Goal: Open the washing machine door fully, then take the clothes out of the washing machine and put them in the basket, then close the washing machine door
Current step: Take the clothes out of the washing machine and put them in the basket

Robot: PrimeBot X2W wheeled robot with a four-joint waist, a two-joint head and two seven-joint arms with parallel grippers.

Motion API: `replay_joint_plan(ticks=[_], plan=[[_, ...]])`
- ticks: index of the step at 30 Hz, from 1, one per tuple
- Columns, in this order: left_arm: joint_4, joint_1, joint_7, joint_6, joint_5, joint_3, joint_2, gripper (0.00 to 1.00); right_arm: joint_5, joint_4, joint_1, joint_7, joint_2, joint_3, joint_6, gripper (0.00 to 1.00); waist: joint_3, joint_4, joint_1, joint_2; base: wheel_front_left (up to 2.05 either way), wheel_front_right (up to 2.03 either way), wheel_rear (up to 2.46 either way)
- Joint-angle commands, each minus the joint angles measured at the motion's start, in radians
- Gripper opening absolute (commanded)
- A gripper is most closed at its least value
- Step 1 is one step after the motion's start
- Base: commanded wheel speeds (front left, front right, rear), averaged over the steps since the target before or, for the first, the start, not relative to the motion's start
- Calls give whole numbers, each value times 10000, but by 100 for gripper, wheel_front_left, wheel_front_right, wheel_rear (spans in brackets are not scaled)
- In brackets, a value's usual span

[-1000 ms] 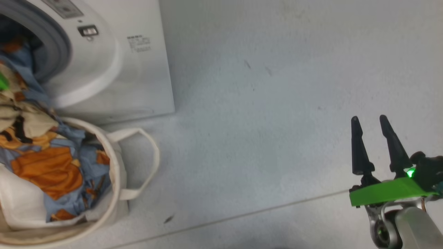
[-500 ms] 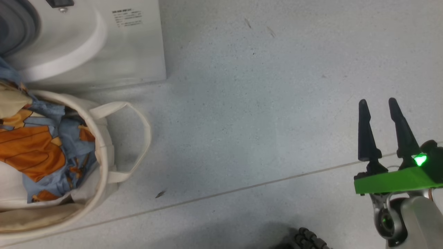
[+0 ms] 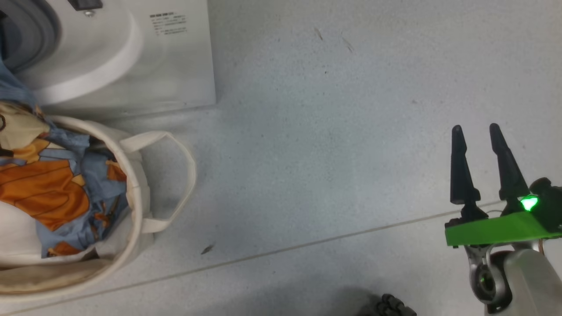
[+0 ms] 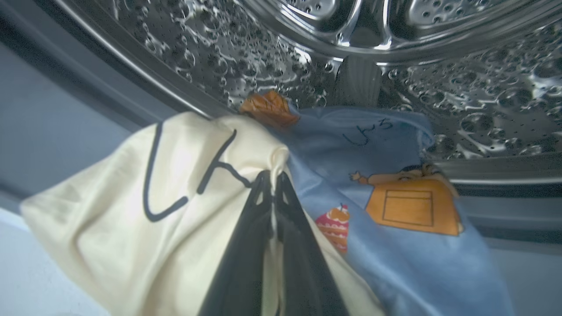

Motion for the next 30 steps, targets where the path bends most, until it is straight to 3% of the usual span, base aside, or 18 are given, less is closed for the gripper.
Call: replay_joint_plan(ticks=[1,4,9,14,23,30], plan=[[-218,145,-289,-61,-41,212,506,0,9,-209,81,-49,-35,140,56,100,-196,37,-1,0,0,0,0],[-199,764,-1104,-489,-143,291,463,0,53,-55,117,-49,80,262,56,100,-595,110,-1,0,0,0,0],[-678,1598,-1544,-1036,-272,624,551,0,105,211,217,-49,147,367,56,100,-1317,346,-1,0,0,0,0],[-3645,3239,-1558,-1302,290,1993,715,0,130,391,324,-49,225,457,56,100,-2079,552,-1,0,0,0,0],[-7724,6601,-1560,-2002,2079,4185,-578,0,190,678,763,-49,238,626,56,100,-3114,1049,-1,0,0,0,0],[-9347,8446,-1561,-2228,2553,4872,-1668,0,190,755,963,-49,234,674,56,100,-3529,1241,-1,0,0,0,0]])
